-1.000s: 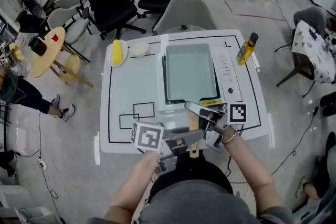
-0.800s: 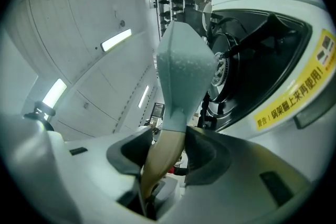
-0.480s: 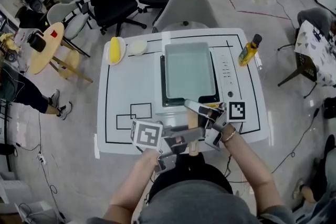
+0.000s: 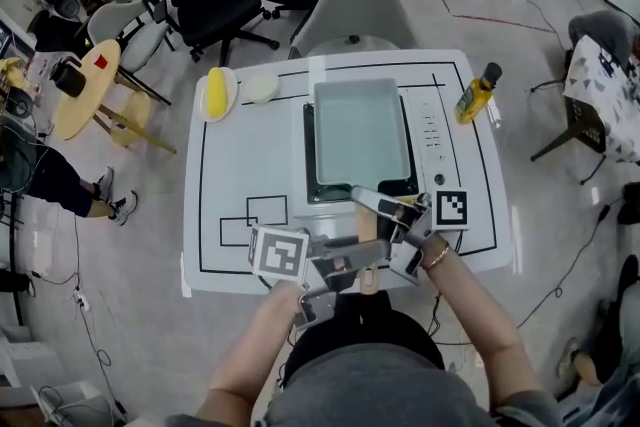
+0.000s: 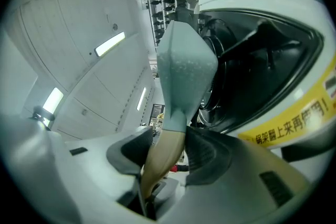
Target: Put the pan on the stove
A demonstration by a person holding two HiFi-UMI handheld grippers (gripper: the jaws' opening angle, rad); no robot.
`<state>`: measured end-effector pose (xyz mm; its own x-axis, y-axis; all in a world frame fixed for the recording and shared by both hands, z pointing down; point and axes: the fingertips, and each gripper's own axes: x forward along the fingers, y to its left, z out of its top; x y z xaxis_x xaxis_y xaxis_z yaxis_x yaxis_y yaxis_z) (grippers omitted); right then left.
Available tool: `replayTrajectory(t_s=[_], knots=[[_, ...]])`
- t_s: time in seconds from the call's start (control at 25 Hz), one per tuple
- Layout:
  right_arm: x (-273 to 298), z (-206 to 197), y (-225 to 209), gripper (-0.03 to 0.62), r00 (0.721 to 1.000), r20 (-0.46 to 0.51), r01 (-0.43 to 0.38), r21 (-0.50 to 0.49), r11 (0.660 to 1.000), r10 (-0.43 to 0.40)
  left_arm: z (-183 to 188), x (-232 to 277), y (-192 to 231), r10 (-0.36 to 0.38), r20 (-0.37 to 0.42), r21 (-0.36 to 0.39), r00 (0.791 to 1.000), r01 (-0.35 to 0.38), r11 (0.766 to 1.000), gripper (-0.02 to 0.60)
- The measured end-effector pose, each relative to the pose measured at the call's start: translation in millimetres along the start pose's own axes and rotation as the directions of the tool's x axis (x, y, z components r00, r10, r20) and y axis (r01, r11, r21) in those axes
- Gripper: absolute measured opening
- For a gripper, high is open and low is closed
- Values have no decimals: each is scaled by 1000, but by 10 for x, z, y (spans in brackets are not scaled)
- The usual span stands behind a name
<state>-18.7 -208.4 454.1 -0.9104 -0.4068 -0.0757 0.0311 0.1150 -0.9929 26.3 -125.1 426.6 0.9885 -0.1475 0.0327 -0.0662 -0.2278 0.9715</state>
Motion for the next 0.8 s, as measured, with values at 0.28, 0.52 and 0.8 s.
replayTrajectory(t_s=[0.28,0.52,0.8], knots=[[2,23,-42,187,1000,5,5,12,1000,-5,14,0,48,3,8,-24,1000,-3,1000,132],[2,31,-37,186,1000,11,-5,20,1000,5,18,-15,65,8,8,-30,1000,-8,1000,132],[12,43,-34,186,1000,5,-6,31,1000,6,28,-4,66,6,13,-63,1000,-5,998,132]])
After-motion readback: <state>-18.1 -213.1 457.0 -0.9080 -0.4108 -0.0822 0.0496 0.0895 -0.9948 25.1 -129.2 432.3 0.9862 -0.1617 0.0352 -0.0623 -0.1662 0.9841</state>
